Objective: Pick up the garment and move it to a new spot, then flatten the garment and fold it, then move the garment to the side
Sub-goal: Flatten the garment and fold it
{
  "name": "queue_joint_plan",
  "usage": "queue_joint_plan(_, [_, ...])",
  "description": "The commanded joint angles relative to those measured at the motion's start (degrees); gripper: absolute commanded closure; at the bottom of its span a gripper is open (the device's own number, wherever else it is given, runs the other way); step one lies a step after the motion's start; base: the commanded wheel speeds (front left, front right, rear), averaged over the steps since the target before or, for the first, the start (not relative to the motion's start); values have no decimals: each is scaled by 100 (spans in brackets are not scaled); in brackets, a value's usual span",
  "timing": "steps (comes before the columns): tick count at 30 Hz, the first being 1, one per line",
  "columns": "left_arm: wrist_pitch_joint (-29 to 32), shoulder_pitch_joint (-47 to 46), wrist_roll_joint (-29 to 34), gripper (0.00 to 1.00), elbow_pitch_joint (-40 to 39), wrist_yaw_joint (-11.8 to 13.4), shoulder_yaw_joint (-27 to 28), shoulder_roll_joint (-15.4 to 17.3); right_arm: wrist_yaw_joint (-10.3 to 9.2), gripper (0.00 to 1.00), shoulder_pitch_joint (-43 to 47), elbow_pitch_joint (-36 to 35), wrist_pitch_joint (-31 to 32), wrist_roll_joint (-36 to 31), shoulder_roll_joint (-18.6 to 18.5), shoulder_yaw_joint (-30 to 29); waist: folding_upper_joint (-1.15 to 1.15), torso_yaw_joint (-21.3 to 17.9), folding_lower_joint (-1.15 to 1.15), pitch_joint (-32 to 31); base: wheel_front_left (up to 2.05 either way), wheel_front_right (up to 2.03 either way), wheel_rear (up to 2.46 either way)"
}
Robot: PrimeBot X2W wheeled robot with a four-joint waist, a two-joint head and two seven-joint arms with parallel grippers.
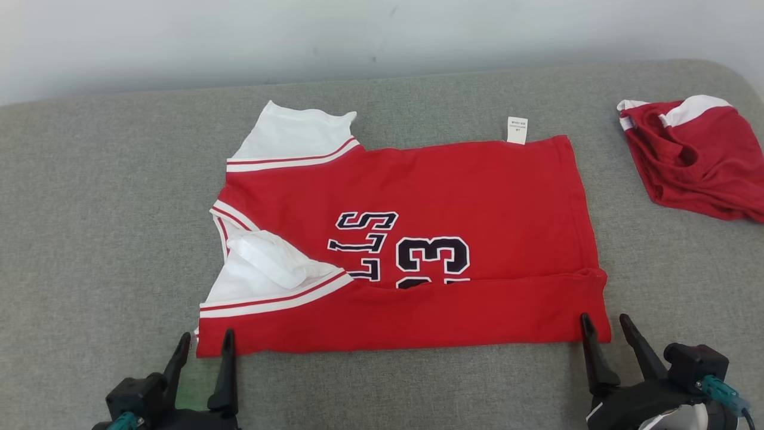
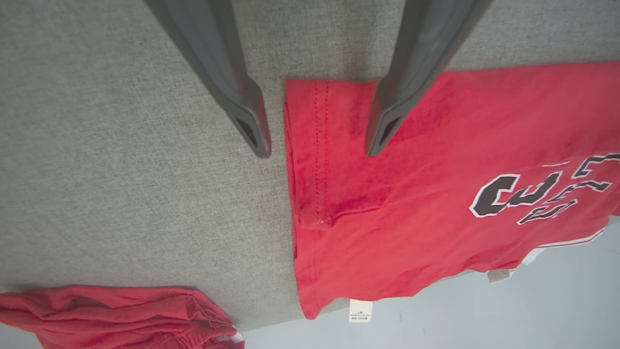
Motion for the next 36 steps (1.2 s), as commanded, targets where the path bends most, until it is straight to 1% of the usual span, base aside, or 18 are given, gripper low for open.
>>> queue_joint_plan(1, [-18,-34,21,0,89,-14,54,-62,-16,0,-33,48,51,-63,50,-8,0,12,0,-10,0,0,0])
queue_joint_plan(8, [-18,-220,122,0,620,-62,85,-131,-16,0,-131,375,150,-241,87,12,0,51,0,-65,0,0,0])
queue_joint_plan(9, [-18,-257,64,0,725,-69,118,-180,-16,22,-150,432,146,-246,110,5,0,55,0,-71,0,0,0])
queue_joint_plan(10, [-18,-285,43,0,875,-84,120,-212,-16,51,-177,497,145,-256,125,4,0,56,0,-76,0,0,0])
queue_joint_plan(11, [-18,-343,34,60,990,-108,117,-227,-16,100,-212,551,128,-274,138,13,0,57,0,-89,0,0,0])
queue_joint_plan(12, [-17,-400,5,100,1070,-131,131,-251,-16,100,-239,592,103,-277,154,21,0,61,0,-104,0,0,0])
queue_joint_plan(17, [-18,-474,-6,100,1386,-219,148,-335,-16,100,-255,762,-16,-253,198,73,0,83,0,-246,0,0,0])
queue_joint_plan(25, [-19,50,20,100,1084,-274,398,-397,-16,100,107,734,-148,-85,261,39,0,159,0,-601,0,0,0])
queue_joint_plan(30, [-19,584,48,100,722,-253,510,-497,-16,100,516,443,-111,-5,328,41,0,216,0,-739,0,0,0])
queue_joint_plan(36, [-19,1026,99,100,357,-224,516,-567,-16,100,1045,-137,64,7,358,-163,0,268,0,-719,0,0,0])
